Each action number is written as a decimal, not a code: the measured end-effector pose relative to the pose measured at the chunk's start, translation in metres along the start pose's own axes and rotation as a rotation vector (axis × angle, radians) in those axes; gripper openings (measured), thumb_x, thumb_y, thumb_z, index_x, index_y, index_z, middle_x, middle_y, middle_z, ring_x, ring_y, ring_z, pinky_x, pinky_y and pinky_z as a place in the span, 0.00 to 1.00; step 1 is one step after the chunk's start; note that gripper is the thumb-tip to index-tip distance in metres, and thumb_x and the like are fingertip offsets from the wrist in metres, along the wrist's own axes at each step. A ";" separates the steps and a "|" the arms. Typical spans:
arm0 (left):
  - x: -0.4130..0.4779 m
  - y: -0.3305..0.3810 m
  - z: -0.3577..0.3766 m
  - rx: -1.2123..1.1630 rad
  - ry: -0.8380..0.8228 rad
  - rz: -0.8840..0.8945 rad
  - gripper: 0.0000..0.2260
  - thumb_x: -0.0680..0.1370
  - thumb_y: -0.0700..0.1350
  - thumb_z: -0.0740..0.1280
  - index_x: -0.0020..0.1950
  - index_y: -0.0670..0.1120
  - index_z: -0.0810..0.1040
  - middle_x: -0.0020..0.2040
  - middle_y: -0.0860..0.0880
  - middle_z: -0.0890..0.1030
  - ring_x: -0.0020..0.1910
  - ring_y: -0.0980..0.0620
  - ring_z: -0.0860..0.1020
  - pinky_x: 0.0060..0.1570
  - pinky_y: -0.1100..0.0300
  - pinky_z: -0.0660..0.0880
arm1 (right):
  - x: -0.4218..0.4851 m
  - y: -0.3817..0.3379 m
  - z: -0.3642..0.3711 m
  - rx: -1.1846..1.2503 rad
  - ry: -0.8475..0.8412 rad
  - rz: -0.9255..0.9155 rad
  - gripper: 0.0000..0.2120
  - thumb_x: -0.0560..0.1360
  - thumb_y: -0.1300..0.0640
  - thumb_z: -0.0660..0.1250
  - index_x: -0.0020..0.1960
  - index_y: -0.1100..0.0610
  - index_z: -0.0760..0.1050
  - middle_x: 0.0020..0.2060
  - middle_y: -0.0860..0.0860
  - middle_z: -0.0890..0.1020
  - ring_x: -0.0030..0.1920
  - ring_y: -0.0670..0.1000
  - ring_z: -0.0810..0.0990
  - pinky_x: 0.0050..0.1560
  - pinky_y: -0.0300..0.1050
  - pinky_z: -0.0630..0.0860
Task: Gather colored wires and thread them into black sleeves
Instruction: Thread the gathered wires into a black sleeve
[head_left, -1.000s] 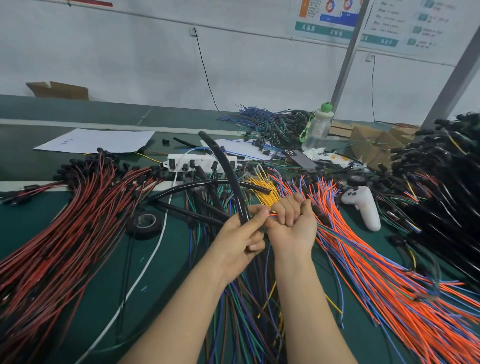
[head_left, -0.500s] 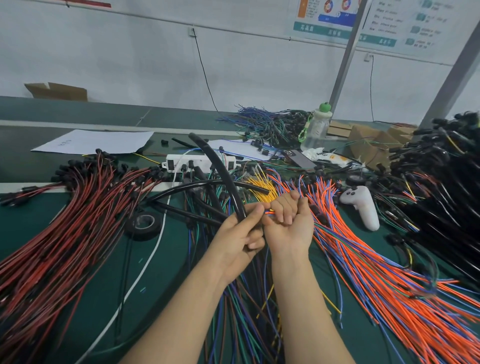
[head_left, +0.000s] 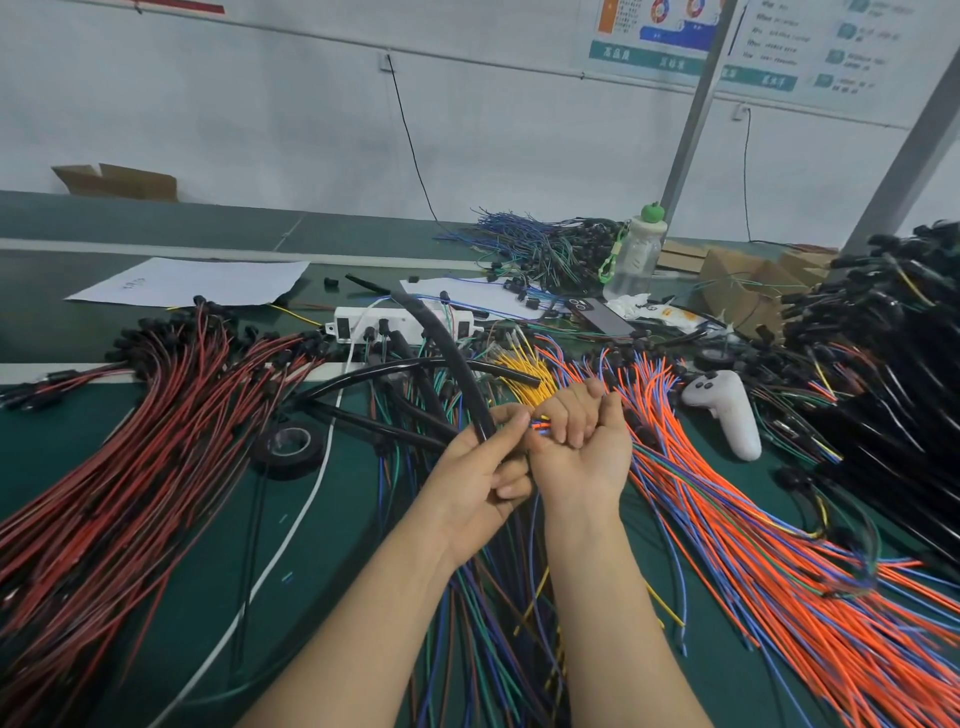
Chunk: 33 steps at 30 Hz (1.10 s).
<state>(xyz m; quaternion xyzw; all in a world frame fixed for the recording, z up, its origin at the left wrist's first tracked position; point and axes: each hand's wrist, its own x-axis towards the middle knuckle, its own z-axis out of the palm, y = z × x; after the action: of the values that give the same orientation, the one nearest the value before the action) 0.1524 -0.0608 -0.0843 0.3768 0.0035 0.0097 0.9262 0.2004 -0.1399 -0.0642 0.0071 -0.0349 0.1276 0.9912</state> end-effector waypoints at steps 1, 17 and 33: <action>0.001 0.000 -0.001 0.042 0.007 0.011 0.02 0.73 0.41 0.65 0.45 0.44 0.74 0.31 0.49 0.71 0.18 0.61 0.59 0.18 0.70 0.58 | 0.000 0.000 0.000 -0.008 0.007 -0.003 0.25 0.83 0.50 0.52 0.31 0.59 0.69 0.18 0.48 0.60 0.15 0.45 0.58 0.15 0.36 0.57; 0.005 -0.006 0.000 0.333 0.123 0.281 0.06 0.78 0.38 0.64 0.40 0.43 0.73 0.27 0.48 0.75 0.19 0.60 0.61 0.20 0.69 0.58 | -0.004 0.002 0.004 -0.098 0.058 -0.054 0.22 0.83 0.48 0.51 0.33 0.57 0.67 0.17 0.47 0.60 0.15 0.45 0.59 0.14 0.36 0.58; 0.002 -0.008 -0.004 0.998 0.172 0.502 0.04 0.74 0.39 0.70 0.41 0.46 0.78 0.35 0.58 0.78 0.34 0.66 0.74 0.38 0.75 0.67 | 0.006 -0.006 -0.004 -0.081 0.110 -0.206 0.23 0.83 0.48 0.49 0.34 0.58 0.65 0.18 0.47 0.59 0.16 0.45 0.57 0.17 0.35 0.57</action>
<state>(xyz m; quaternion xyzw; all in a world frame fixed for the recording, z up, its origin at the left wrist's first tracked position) 0.1546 -0.0636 -0.0932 0.7562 -0.0065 0.2575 0.6015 0.2078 -0.1438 -0.0677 -0.0365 0.0151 0.0236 0.9989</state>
